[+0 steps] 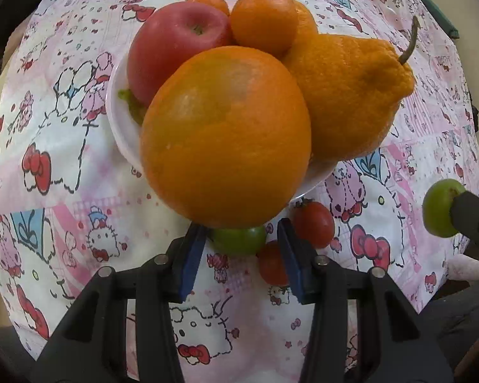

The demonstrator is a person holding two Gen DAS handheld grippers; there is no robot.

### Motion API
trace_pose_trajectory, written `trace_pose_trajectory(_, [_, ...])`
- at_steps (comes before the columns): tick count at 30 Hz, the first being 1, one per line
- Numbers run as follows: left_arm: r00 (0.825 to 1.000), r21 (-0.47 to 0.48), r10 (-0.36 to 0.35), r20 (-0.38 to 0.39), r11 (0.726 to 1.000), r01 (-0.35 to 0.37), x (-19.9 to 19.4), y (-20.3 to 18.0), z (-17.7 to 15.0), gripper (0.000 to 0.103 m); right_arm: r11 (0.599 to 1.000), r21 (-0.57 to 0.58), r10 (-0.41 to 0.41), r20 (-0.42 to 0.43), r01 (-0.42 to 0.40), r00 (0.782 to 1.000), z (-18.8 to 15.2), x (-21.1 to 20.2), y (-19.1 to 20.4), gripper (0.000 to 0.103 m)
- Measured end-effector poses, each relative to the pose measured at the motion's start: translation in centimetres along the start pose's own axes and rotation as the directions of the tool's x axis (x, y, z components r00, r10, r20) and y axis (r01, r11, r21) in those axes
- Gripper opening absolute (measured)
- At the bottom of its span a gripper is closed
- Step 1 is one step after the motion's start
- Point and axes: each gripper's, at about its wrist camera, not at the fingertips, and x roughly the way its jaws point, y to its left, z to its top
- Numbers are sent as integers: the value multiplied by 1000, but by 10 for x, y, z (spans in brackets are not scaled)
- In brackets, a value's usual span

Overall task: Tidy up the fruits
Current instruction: 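Grasp a green lime with the right tool while the left tool grasps another lime, then lower both limes onto the plate and open both tools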

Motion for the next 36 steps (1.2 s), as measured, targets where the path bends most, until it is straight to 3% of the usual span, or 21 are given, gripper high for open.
trace_pose_trajectory(3, [1000,-33,-19,-12,999,18,0,7,0,32,1000,4,0,2,0,1000,0,0,0,33])
trace_pose_trajectory(9, [999,-58,-52,-11,997,52,-3,14,0,29,1000,1,-8,6,8,1000,1,-1,-1,33])
trace_pose_trajectory(16, [998,-34,-59,26,998,60,-49,18,-25,29,1000,5,13,9,-13,1000,1,-3,1,33])
trace_pose_trajectory(19, [996,-37,-39,78,998,42,-76,33,-29,29,1000,-3,24,7,-24,1000,1,-3,6,33])
trace_pose_trajectory(24, [983,-134,-19,182,990,44,-105,67,-10,29,999,-19,38,3,-38,999,1,-3,14,33])
trace_pose_trajectory(31, [981,-291,-56,186,950,109,-90,101,35,29,999,-30,29,-2,-29,1000,2,2,17,33])
trace_pose_trajectory(36, [985,-318,-85,148,939,129,-65,101,50,29,1000,-15,17,-2,-17,1000,4,5,11,33])
